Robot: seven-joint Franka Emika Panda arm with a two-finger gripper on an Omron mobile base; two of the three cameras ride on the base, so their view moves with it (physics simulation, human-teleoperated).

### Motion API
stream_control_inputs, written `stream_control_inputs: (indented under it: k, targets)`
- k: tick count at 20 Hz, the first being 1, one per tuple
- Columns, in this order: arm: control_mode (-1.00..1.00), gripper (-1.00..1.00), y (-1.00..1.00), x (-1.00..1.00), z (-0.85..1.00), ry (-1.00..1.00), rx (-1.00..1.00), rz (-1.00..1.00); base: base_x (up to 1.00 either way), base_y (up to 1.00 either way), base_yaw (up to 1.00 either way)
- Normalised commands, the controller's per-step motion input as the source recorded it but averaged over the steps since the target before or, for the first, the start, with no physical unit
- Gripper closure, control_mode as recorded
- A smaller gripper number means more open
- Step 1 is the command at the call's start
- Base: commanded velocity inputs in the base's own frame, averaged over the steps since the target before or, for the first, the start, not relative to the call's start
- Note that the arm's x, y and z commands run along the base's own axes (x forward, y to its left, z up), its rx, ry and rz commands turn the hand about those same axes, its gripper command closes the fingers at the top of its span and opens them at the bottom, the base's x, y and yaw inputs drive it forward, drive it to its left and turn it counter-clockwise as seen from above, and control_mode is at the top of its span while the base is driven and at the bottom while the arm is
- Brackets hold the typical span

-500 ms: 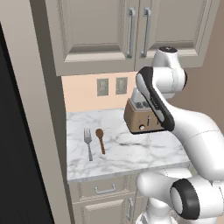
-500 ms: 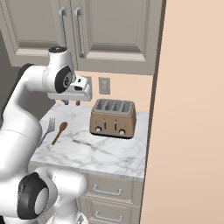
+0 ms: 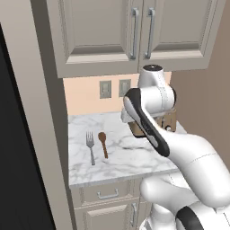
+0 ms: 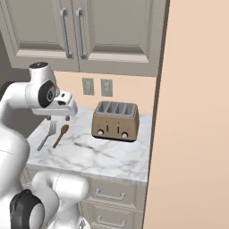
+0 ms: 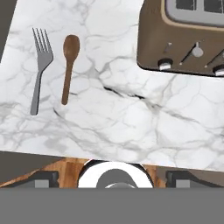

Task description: Take the fork and place it on the left side of the plate. Then take the spoon and place it on the right side of the plate. Make sure they're directly next to the plate.

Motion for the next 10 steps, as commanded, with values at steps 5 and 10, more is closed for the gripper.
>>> stream_control_inputs:
  k: [5, 10]
  targets:
    - [-1.00, -1.00, 0.69, -0.13, -0.64, 0.04, 0.00, 0.05, 0.00, 0.00, 0.00]
    - [-1.00, -1.00, 0.61, 0.05, -0.30, 0.10, 0.00, 0.02, 0.00, 0.00, 0.00]
